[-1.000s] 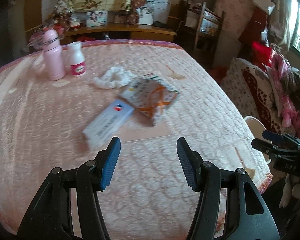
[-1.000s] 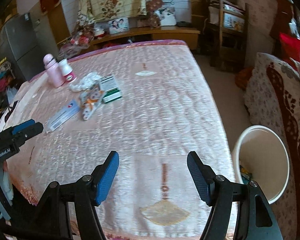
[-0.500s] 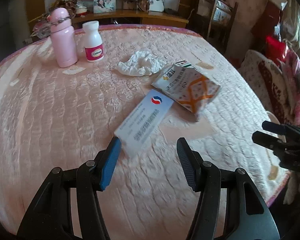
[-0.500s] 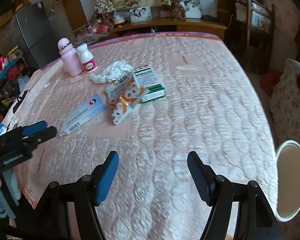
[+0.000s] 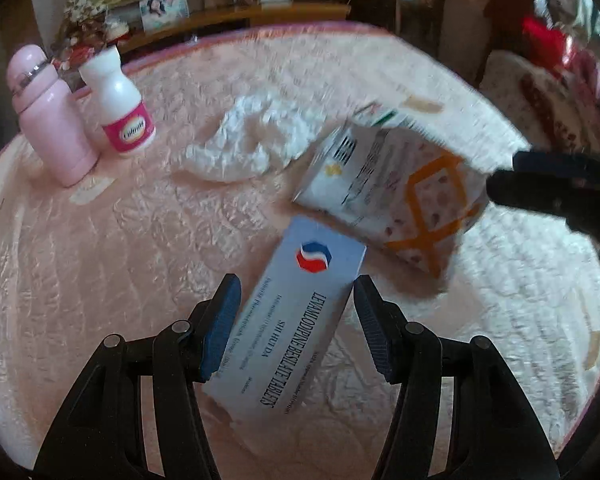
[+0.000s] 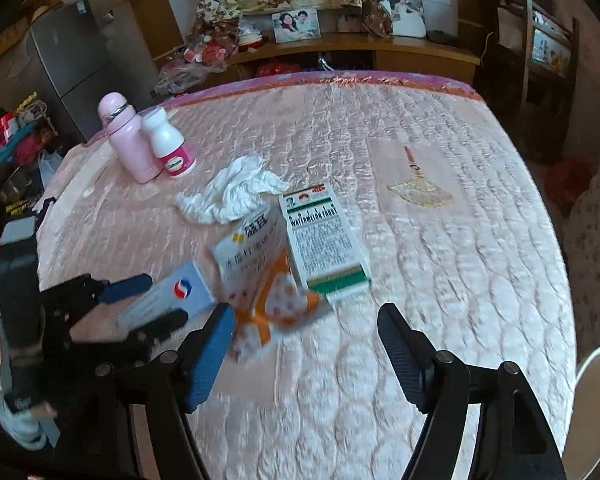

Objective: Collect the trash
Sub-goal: 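Grasp the white medicine box with left tool while right grasps the snack pouch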

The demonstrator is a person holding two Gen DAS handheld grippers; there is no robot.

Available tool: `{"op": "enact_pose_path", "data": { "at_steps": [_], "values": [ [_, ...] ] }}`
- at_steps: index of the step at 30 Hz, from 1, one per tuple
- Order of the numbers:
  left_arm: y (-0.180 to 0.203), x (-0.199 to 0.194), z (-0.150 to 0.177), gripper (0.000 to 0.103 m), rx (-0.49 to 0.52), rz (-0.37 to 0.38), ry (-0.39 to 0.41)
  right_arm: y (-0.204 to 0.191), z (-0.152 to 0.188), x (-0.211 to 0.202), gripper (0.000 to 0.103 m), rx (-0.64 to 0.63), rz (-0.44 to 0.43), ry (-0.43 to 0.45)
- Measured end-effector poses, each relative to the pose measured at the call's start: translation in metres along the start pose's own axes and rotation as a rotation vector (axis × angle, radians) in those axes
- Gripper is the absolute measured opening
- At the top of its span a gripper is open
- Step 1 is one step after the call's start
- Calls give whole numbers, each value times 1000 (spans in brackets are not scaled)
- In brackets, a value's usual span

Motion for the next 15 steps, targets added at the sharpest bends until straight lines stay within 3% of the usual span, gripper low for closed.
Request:
{"op": "enact_pose_path", "data": {
  "at_steps": [3,5,9,15],
  "values": [
    [-11,1,6,56,-43,6,-11,-9,-7,11,68,-17,-12,3],
    [-23,-6,14,52,-74,-13,-10,-16,-8,19,35,-36,-12,-12],
    [-57,-29,35,50,-199,2,8,-19,-1,26,32,13,-106,-59],
    [-72,-51,60,50,-255,-18,28,-16,21,19,27,79,-266,-149]
  ]
}}
Point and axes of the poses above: each gripper's, at about its wrist camera, not at the fingertips, and x roughly the way its jaws point, y to its right, z to its underside, the point moved 5 cm from there along x, roughly the way its jaws point, and after that the axes turned 14 degrees about z, right-handed, at the moved point
